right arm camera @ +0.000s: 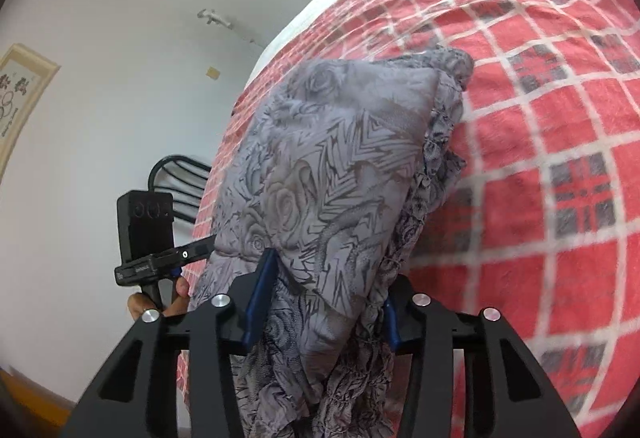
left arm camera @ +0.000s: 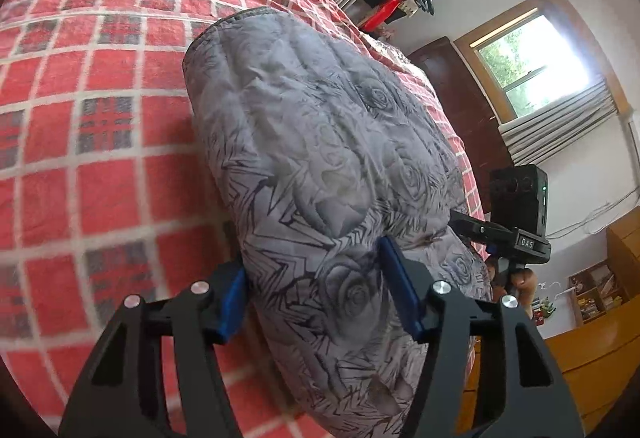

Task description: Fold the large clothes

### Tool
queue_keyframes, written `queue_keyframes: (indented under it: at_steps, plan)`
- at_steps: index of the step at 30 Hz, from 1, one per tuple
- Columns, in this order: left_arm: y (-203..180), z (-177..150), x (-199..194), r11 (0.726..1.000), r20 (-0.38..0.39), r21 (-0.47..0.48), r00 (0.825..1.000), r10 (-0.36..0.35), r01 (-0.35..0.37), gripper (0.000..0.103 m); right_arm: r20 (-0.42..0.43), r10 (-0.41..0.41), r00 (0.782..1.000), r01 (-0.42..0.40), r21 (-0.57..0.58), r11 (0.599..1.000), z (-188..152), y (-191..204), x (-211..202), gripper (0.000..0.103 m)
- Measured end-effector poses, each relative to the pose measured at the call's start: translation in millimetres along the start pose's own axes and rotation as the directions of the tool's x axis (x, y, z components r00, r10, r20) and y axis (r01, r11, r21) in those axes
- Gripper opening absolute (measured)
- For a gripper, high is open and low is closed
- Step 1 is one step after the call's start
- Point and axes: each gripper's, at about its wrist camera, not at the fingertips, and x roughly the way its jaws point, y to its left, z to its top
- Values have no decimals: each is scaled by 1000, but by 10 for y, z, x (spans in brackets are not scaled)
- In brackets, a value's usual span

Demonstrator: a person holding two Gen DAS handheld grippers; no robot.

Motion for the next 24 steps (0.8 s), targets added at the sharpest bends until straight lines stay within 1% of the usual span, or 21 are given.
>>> queue_keyframes:
  at_steps: [5,9,10,14,16,18,19,20,21,22,23,24]
  plan:
    - [-42,-284,-422,1000,2,19,1000,20,-20,59,-34,45,998,-47,-50,998,-366,435,95,45]
    - [19,-643,-840,998,0,10,998,56,-56,59,-77,56,995,-62,-85,994,-692,777,278,45]
    - [40,-789,-954,998,-1,4,998,69,-69,59,-90,64,994,-71,-88,994,-798,858,333,45]
    - [209,-1231,-1241,996,0,-37,996,84,-84,60,-148,74,986,-91,-110,990,-1130,1082,536,45]
    - [323,-1375,-1270,994,-1,-54,996,94,-94,60,-177,51,983,-73,-120,990,-1273,1125,699,45]
    - [473,-1470,-1223,993,1,-85,996,88,-87,61,-168,22,986,-46,-138,989,-1327,1128,795,46]
    - [515,-1483,-1223,993,8,-90,996,84,-83,64,-164,27,986,-47,-121,991,-1336,1110,805,47]
    - [530,-1480,-1220,992,18,-95,996,82,-80,68,-161,24,987,-43,-114,993,-1340,1106,810,51]
    - [519,-1469,-1227,991,27,-96,995,93,-90,71,-160,0,987,-21,-130,991,-1351,1140,803,57]
    - [480,-1487,-1258,990,34,-86,993,114,-111,74,-155,-28,987,5,-143,990,-1358,1176,750,60]
    - [409,-1527,-1336,985,53,-62,985,162,-159,77,-150,-47,988,23,-157,987,-1382,1169,648,62]
    - [329,-1555,-1431,977,79,-35,974,212,-210,78,-130,-75,989,50,-187,981,-1358,1259,539,62]
